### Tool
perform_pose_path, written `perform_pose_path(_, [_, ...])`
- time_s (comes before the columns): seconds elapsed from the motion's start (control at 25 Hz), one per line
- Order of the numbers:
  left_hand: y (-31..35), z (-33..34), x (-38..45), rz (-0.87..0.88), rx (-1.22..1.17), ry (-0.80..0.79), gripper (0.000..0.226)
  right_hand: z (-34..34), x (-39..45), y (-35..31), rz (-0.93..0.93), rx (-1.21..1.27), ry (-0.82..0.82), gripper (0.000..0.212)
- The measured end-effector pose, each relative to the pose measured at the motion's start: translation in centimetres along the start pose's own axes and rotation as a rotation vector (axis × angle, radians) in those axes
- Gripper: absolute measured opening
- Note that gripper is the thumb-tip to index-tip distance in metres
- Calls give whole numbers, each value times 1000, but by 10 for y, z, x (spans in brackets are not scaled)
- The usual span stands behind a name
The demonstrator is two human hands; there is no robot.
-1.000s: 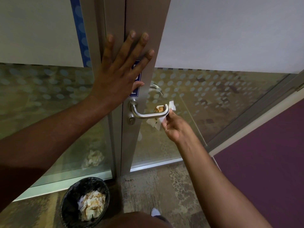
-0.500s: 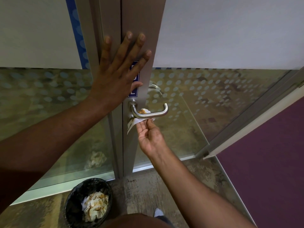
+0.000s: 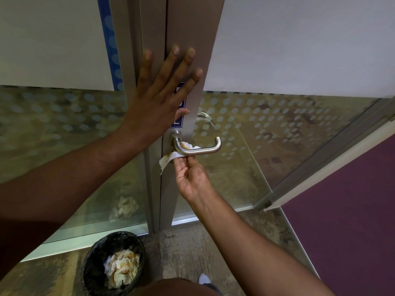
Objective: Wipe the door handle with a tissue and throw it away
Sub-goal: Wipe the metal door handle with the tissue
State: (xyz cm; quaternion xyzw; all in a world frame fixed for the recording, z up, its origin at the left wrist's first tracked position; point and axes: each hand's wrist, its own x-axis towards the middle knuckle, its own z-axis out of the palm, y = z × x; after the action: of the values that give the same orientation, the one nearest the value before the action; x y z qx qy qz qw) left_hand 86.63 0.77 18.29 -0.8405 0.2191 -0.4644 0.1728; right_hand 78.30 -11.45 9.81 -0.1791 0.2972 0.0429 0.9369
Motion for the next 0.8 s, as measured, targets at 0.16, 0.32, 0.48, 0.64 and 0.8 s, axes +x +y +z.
perform_pose_path(0.16, [0,-1,1,2,13,-9,104,-3,-2,3,14,39,-26,33])
perform_pose_path(0.32, [0,-1,0,-5,-9,-19,104,-19,-9,-9,11,28,-7,27])
perform_pose_path(0.48, [0,-3,0,-5,-13,-26,105,-32,-11,-35,-51,-26,57,27])
perform_pose_path(0.64, [-1,-6,1,4,-23,-45,105,-20,-3,-74,-148,-118,38,30])
perform_pose_path(0.8, [-1,-11,2,11,5,-61,104,-13,6,-88,-181,-227,26,41])
